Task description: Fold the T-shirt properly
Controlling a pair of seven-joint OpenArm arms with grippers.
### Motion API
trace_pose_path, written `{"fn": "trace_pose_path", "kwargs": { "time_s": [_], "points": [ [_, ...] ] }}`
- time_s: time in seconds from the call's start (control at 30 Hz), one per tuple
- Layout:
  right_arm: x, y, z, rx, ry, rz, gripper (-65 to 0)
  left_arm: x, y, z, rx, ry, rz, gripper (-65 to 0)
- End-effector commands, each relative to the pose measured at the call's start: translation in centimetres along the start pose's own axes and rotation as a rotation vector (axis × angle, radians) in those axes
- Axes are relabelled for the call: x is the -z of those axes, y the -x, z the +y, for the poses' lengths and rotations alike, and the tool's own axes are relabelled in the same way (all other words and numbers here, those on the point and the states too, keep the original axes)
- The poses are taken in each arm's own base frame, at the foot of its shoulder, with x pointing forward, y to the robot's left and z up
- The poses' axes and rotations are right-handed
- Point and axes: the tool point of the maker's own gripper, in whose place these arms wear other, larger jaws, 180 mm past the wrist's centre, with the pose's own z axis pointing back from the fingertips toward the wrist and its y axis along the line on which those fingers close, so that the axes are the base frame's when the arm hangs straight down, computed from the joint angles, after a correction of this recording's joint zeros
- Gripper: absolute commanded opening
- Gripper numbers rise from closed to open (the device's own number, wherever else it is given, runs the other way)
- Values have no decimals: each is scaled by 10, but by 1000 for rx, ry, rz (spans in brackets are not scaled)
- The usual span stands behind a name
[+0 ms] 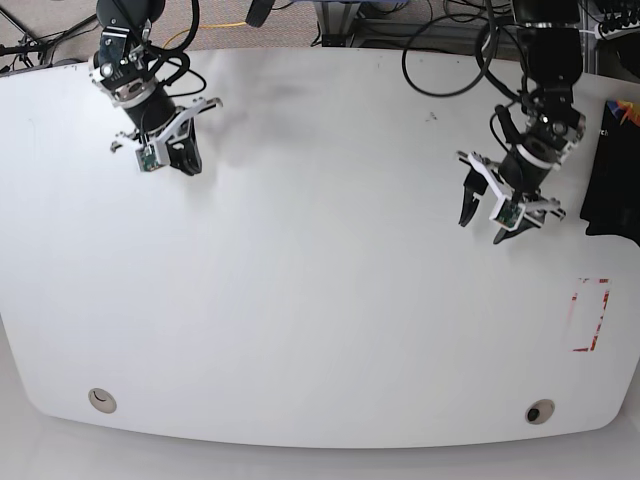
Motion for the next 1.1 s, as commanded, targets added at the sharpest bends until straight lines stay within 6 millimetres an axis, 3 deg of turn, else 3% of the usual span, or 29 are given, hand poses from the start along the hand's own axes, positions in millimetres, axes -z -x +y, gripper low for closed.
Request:
{"fn": "trace_pose_path", "kwargs": {
  "time_s": [0.0, 0.33, 0.6, 0.8, 0.97, 1.07],
  "points": [
    [-10, -4, 1, 0, 0, -46, -620, -9, -7, -12, -31, -7, -73, -332],
    [-60, 52, 32, 122, -23, 8, -620, -89, 30, -91, -131, 82, 32, -333],
    [-116, 90, 59, 275, -33, 75, -620, -176, 90, -152, -240, 177, 293, -338],
    [-146, 115, 77, 341, -35, 166, -620, -225, 123, -185, -304, 240, 452, -338],
    [-161, 143, 80, 380, -21, 246, -621, -242, 156, -208, -357, 279, 548, -338],
    [-160, 163, 76, 403, -4, 283, -621, -236, 183, -214, -384, 280, 591, -338]
  ]
}}
